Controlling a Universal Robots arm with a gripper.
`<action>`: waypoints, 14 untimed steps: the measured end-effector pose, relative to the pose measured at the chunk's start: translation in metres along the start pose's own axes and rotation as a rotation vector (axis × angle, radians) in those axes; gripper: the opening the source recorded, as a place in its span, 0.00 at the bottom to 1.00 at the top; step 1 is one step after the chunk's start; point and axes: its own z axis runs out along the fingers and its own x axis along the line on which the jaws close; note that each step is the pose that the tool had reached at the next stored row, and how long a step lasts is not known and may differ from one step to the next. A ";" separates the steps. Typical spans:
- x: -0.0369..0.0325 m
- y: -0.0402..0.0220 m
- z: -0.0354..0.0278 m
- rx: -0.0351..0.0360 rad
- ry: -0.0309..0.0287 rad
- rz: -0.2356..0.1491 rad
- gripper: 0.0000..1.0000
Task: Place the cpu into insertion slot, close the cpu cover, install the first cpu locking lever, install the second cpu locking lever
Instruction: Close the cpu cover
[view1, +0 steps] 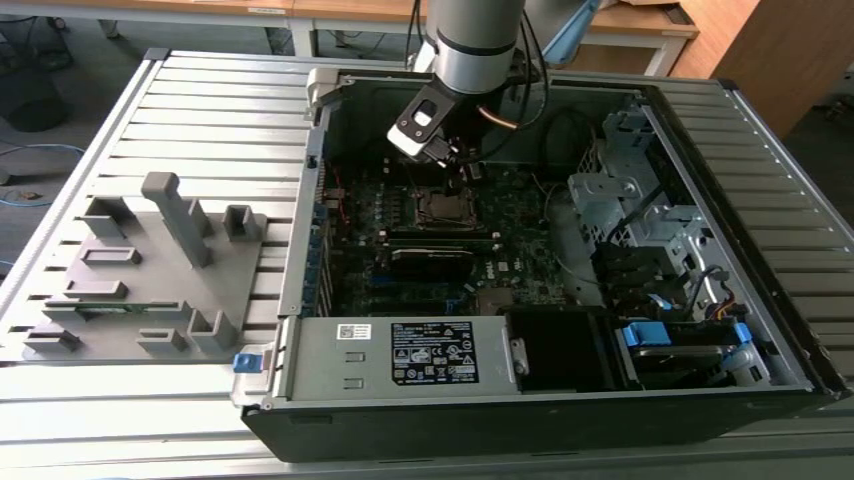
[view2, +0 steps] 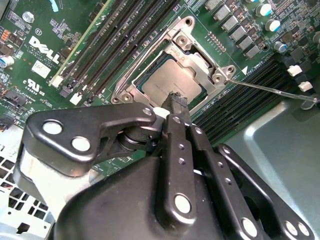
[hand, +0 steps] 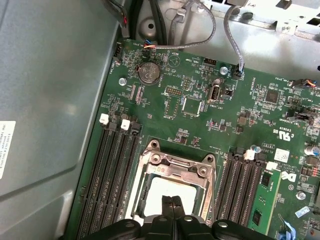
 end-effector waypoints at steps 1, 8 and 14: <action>0.0000 0.0000 0.0000 0.0000 0.0000 0.000 0.11; 0.0000 0.0000 0.0000 0.0005 0.0004 -0.015 0.11; 0.0000 0.0000 0.0000 0.0013 0.0012 -0.042 0.11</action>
